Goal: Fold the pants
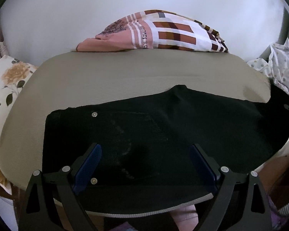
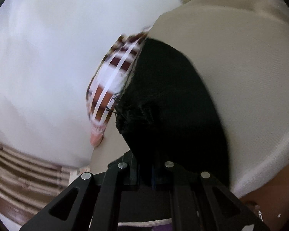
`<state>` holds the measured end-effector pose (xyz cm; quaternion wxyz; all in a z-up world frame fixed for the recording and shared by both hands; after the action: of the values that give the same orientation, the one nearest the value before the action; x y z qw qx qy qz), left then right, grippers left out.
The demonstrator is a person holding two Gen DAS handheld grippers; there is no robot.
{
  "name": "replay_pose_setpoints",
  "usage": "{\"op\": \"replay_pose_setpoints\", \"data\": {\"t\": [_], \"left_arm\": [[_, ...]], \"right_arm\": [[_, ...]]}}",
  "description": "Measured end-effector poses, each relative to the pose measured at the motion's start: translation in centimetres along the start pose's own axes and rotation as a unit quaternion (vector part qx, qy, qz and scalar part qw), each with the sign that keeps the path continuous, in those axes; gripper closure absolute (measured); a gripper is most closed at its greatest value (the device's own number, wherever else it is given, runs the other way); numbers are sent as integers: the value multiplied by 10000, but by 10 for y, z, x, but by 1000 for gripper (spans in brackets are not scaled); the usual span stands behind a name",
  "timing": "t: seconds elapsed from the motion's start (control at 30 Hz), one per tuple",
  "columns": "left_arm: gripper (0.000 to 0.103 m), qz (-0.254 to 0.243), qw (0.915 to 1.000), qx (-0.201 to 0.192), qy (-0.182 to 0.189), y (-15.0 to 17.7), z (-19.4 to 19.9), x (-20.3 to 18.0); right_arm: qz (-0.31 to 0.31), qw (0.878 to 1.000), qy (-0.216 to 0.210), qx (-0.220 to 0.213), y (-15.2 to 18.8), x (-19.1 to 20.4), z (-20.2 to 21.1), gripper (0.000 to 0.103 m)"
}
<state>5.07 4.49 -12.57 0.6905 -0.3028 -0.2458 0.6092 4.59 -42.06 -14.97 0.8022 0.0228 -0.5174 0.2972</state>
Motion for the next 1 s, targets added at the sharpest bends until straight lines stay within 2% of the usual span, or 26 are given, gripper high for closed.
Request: {"op": "replay_pose_setpoints", "data": {"t": [0.27, 0.43, 1.0], "left_arm": [[10, 43, 9999, 57, -117, 2, 1, 10], [10, 157, 9997, 88, -186, 3, 4, 21], [10, 373, 9982, 409, -219, 18, -3, 37]], "right_arm": [[254, 9964, -218, 778, 55, 37, -57, 93], [348, 9921, -276, 1170, 90, 47, -75, 93], [834, 9784, -393, 1850, 160, 70, -99, 93]]}}
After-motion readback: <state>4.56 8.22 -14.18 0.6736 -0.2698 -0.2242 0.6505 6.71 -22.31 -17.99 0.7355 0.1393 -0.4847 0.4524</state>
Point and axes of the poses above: each gripper's, at about its wrist camera, not at the fingertips, and z roughly against the way its jaws point, x to its left, y to its underside, the point moved 4 cm from there along -z, roughly the way its jaws point, and after that the axes turned 9 degrees about -x, right-handed, at the moved point
